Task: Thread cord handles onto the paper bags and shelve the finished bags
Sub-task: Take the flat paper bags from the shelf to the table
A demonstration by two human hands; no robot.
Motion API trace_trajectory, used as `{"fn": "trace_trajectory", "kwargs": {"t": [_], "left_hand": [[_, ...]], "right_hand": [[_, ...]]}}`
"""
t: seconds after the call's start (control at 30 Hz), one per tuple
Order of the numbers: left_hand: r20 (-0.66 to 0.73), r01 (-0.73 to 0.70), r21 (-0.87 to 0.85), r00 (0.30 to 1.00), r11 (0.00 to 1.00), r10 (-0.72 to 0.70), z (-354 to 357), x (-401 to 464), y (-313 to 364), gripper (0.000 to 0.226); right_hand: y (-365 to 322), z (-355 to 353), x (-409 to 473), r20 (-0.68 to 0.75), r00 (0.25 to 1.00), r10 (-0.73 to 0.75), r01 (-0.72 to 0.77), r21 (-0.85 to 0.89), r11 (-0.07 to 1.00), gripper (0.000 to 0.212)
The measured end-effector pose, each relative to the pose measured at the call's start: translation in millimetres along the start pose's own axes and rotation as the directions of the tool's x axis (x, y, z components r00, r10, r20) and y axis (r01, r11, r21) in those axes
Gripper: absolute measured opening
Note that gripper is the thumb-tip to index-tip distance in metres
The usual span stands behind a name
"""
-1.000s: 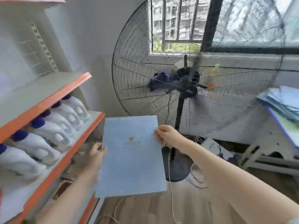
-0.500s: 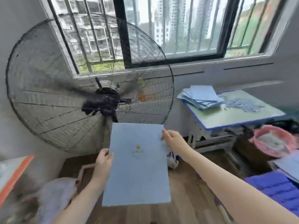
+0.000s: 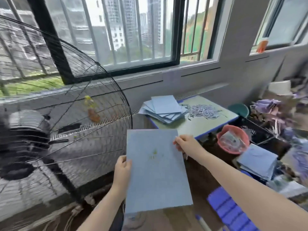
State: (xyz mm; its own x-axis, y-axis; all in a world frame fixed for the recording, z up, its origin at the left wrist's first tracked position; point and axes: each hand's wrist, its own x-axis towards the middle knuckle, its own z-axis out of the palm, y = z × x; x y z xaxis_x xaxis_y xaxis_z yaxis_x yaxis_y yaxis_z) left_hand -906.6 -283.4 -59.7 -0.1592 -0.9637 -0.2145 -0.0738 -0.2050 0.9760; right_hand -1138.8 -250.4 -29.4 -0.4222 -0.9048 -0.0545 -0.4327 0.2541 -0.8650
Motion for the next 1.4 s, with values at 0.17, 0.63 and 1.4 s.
{"fn": "trace_trajectory", "kwargs": {"t": [0.17, 0.63, 1.4], "left_hand": [[0.088, -0.027, -0.008, 0.996, 1.0, 0.028, 65.8, 73.0, 25.9, 0.005], [0.122, -0.071, 0.046, 0.99, 0.996, 0.065, 200.0, 187.3, 68.9, 0.005], [-0.24, 0.031, 0.027, 0.97, 0.999, -0.024, 473.5, 405.0, 86.1, 0.02]], "right_hand": [[9.2, -41.7, 69.4, -0.061, 0.997, 0.057, -0.06, -0.057, 0.997, 0.033], [60.7, -119.1, 200.9, -0.173, 0.981, 0.094, -0.073, 0.12, 0.99, 0.021], [179.5, -279.1, 550.1, 0.185, 0.983, -0.003, -0.005, 0.043, 0.999, 0.033]]}}
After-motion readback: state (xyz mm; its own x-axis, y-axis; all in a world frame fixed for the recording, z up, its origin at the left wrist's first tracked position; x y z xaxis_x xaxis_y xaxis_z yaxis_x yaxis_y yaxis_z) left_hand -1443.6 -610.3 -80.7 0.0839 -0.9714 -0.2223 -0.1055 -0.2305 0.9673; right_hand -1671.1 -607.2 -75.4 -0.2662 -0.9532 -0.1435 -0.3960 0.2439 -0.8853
